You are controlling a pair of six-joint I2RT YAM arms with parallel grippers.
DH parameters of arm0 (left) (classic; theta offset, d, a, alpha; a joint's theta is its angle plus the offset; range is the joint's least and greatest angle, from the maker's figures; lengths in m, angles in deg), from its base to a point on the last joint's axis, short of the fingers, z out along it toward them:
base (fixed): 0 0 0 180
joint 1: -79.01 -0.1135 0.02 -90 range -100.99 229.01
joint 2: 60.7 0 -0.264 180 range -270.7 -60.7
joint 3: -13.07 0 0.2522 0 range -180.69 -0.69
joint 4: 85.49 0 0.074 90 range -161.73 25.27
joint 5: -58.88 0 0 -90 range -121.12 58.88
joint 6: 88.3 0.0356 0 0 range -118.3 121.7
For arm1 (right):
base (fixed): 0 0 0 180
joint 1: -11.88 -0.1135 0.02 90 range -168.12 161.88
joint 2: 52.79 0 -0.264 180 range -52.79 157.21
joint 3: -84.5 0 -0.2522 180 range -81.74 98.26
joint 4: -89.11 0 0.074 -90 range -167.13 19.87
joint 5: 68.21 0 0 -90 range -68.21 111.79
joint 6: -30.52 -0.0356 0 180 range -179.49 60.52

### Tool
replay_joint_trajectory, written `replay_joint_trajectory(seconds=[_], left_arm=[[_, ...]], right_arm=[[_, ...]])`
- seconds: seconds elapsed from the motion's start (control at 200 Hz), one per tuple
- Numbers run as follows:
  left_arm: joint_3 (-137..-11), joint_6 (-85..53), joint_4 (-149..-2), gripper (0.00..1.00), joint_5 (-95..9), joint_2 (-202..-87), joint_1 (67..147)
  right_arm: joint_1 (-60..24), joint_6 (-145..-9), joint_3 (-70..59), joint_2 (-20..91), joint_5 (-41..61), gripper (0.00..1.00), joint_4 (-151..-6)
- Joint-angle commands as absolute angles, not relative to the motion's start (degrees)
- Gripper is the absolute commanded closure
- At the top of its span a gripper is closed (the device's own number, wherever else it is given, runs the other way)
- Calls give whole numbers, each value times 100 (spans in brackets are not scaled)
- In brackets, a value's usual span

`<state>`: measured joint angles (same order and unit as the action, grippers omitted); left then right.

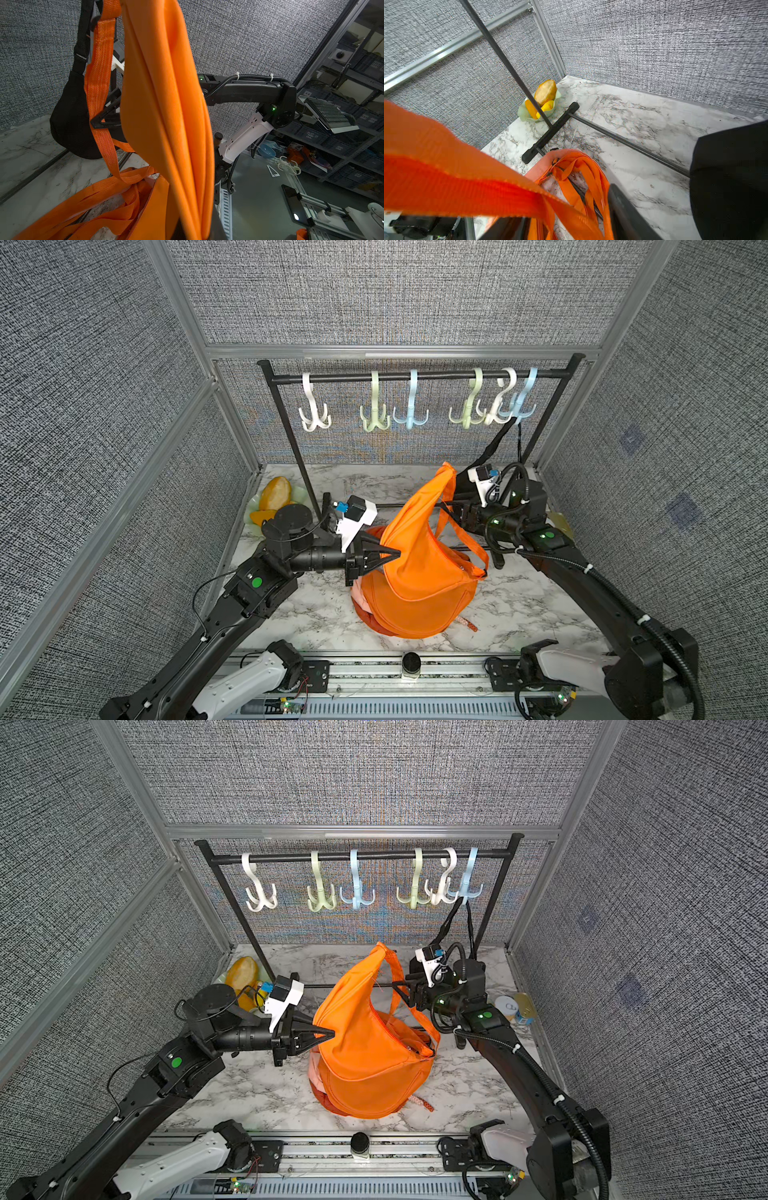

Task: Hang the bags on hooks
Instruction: Pick up the bag from the bag, then hang the bag on the hook.

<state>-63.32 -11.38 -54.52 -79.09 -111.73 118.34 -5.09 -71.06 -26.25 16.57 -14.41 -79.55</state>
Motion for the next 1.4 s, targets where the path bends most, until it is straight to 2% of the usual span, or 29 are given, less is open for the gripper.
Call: replay_joint_trajectory(seconds=[0.0, 0.17, 0.24, 0.28, 0.515, 0.745, 0.956, 1.151, 1.396], left_arm=[[-6309, -1096, -5661, 100, -7878, -11159, 11837], [-6292, -1078, -5659, 100, -7819, -11107, 11830], [-6259, -1106, -5733, 100, -7815, -11072, 11831], [-6233, -1145, -5784, 100, -7814, -11054, 11830], [-6096, -1223, -5852, 100, -7704, -10858, 11830], [-5523, -1432, -6420, 100, -7235, -10632, 11830], [-4984, -1937, -7713, 100, -6896, -10801, 11869], [-4884, -2328, -8765, 100, -6736, -11205, 12018], [-5278, -2324, -8835, 100, -6482, -11918, 12424]], right_arm=[[-534, -7407, -2663, 1691, -1899, 54, -8451], [-539, -7423, -2707, 1608, -1821, 81, -8467], [-522, -7504, -2698, 1594, -1820, 95, -8522], [-506, -7555, -2707, 1594, -1839, 100, -8601], [-380, -7815, -2700, 1431, -1521, 100, -8786], [-350, -7414, -2406, 523, 591, 100, -7683], [-350, -6852, -1882, 4, 1849, 100, -6995], [-350, -6462, -912, 401, 2082, 100, -6428], [-350, -6309, 383, 1277, 2188, 100, -5697]])
